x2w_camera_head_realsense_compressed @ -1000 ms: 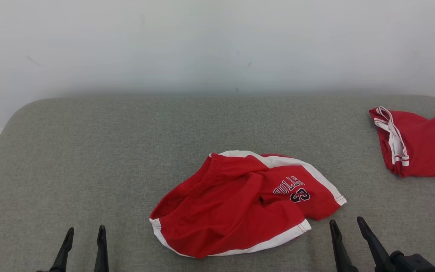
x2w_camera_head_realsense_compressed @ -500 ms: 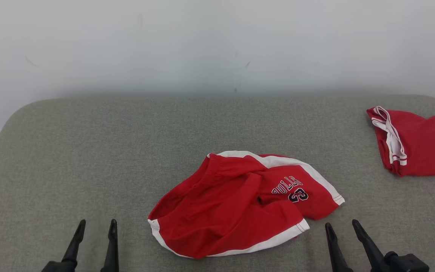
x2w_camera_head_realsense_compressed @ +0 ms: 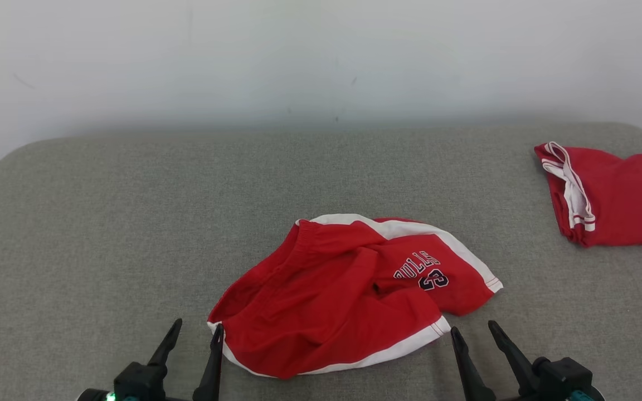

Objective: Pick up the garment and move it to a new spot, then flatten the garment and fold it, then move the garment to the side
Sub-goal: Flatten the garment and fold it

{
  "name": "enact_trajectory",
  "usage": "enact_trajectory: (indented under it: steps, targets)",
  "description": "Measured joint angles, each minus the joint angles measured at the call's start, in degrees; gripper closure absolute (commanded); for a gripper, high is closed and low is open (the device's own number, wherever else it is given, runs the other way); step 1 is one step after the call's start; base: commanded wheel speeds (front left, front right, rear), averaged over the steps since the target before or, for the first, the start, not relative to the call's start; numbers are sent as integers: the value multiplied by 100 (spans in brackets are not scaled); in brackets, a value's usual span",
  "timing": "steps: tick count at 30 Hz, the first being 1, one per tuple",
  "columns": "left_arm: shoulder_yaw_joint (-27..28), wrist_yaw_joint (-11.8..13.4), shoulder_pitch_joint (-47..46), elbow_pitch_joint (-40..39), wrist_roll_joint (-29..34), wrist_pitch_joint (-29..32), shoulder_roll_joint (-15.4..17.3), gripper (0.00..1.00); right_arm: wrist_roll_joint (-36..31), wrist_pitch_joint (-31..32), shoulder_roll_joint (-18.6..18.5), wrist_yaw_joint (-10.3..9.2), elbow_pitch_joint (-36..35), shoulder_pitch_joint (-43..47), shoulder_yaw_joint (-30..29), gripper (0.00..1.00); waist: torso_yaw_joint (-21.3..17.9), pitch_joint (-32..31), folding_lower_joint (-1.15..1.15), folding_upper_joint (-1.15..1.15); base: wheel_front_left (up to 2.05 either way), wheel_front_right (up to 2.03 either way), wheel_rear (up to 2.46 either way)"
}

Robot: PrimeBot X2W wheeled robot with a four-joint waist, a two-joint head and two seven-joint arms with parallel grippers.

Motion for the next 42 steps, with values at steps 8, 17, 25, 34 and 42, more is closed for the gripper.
enact_trajectory:
  steps: [8, 17, 25, 34, 42]
  targets:
    - [-375, -9, -347, 598, -238, -42, 44, 0, 55, -85, 40, 0, 456, -369, 219, 0, -45, 175, 0, 0, 0, 0, 0]
    - [-410, -9, -591, 857, -323, -69, 79, 0, 103, -174, 44, 0, 546, -481, 271, 0, -79, 229, 0, 0, 0, 0, 0]
    - [-29, 81, -465, 148, -246, -75, 56, 0, 108, -193, 45, 0, 289, -355, 225, 0, -125, 160, 0, 0, 0, 0, 0]
    - [623, 224, 167, -814, -83, -75, 30, 0, -12, -199, 56, 0, -296, -46, -199, 0, -57, -14, 0, 0, 0, 0, 0]
    - [1089, 391, 786, -1495, 32, -75, -79, 0, -111, -199, 56, 0, -842, 332, -694, 0, -4, -179, 0, 0, 0, 0, 0]
